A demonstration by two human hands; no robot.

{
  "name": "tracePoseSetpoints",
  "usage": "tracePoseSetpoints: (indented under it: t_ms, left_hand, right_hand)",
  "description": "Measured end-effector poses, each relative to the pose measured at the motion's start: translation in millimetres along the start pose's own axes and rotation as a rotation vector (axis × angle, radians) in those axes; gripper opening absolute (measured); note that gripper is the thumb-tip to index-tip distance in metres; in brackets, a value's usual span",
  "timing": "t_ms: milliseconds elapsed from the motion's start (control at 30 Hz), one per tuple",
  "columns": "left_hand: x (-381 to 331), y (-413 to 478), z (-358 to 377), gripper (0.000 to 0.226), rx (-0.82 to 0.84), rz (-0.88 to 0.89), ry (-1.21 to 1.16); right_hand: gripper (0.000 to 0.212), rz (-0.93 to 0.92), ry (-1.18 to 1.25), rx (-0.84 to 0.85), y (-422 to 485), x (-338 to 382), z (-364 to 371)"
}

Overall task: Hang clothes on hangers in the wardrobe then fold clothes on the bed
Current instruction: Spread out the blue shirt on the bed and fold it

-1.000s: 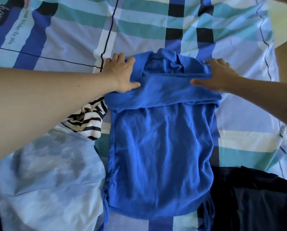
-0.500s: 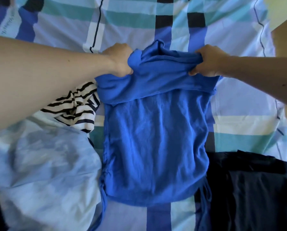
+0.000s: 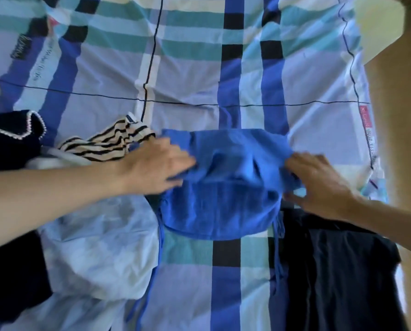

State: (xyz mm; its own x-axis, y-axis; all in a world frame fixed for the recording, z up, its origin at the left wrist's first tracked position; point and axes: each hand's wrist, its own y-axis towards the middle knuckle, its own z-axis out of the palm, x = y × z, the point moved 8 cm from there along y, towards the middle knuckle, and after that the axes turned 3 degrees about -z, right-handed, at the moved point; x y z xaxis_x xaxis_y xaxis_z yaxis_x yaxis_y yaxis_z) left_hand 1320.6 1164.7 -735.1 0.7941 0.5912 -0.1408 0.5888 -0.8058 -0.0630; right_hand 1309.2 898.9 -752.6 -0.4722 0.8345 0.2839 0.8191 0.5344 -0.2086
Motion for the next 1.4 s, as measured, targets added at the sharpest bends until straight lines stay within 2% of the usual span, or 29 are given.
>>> tracePoseSetpoints:
  t_ms: [67,100,133,167,233,300,400,500,567,633,733,833,900,967,1033,1067,1167,1200,1267,1300,1333,1367,1400]
  left_hand:
    - [-21,-37,52,0.035,0.42,-0.003,-0.101]
    - [-25,-54,74,0.035,0.592,-0.053,-0.137]
    - [-27,-63,86,0.035,0.627,-0.093,-0.162]
    - [-28,-65,89,0.036,0.555,-0.122,-0.186]
    - [-22,-54,76,0.036,0.244,-0.18,-0.206]
    - [-14,-42,65,0.036,0.037,-0.23,-0.166]
    - [-14,-20,71,0.049,0.012,-0.354,-0.133]
    - [-22,-4,104,0.082,0.203,-0.511,-0.187]
    - [-27,0,122,0.096,0.324,-0.545,-0.144]
    - [-30,0,133,0.104,0.391,-0.543,-0.07]
    - [-32,1,132,0.108,0.385,-0.556,-0.02]
    - [-49,6,118,0.103,0.262,-0.465,-0.036]
    - [-67,8,120,0.094,0.304,-0.341,-0.096]
    - [-76,11,119,0.077,0.357,-0.291,-0.269]
    - [-66,17,105,0.057,0.266,-0.393,-0.572]
    - [-53,18,91,0.055,0.152,-0.505,-0.779]
    - [-8,4,67,0.059,-0.193,-0.952,-1.416]
    - [6,-2,67,0.06,-0.237,-1.07,-1.558]
    - [31,-16,70,0.076,-0.285,-1.192,-1.78]
    - [41,-21,71,0.089,-0.28,-1.205,-1.851]
    - [48,-29,75,0.096,-0.249,-1.226,-1.826]
    - [54,-37,80,0.093,-0.205,-1.243,-1.719]
    - [58,-44,83,0.08,-0.148,-1.263,-1.531]
  right_hand:
    - [0.044,0.092,-0.005,0.295,-35,1,43]
    - [0.047,0.161,0.041,0.344,-47,-3,54]
    - [0.046,0.226,0.106,0.301,-53,-6,57]
    - [0.043,0.287,0.168,0.191,-54,-12,54]
    - [0.043,0.436,0.248,-0.036,-50,-26,44]
    - [0.066,0.625,0.377,-0.102,-43,-43,47]
    - [0.098,0.866,0.756,-0.12,-31,-53,67]
    - [0.108,0.968,1.08,-0.124,-20,-54,81]
    - [0.098,0.977,1.212,-0.091,-15,-49,86]
    - [0.072,0.953,1.294,0.008,-13,-36,88]
    - [0.05,0.915,1.33,0.104,-11,-24,85]
    - [0.047,0.97,1.206,-0.072,-14,-33,57]
    - [0.047,1.014,1.06,-0.16,-18,-38,26]
    - [0.041,1.002,0.917,-0.193,-17,-33,-6]
    - [0.037,0.952,0.826,-0.189,-9,-19,-30]
    - [0.036,0.922,0.804,-0.181,0,-6,-39]
    - [0.047,0.741,0.876,-0.062,33,52,-52]
    - [0.055,0.666,0.963,0.011,45,77,-49]
    - [0.066,0.539,1.162,0.206,59,133,-36]
    - [0.068,0.495,1.197,0.282,63,154,-27]
    - [0.064,0.467,1.195,0.319,68,168,-16]
    - [0.057,0.456,1.159,0.305,72,173,-4]
    - [0.049,0.466,1.109,0.233,75,169,5]
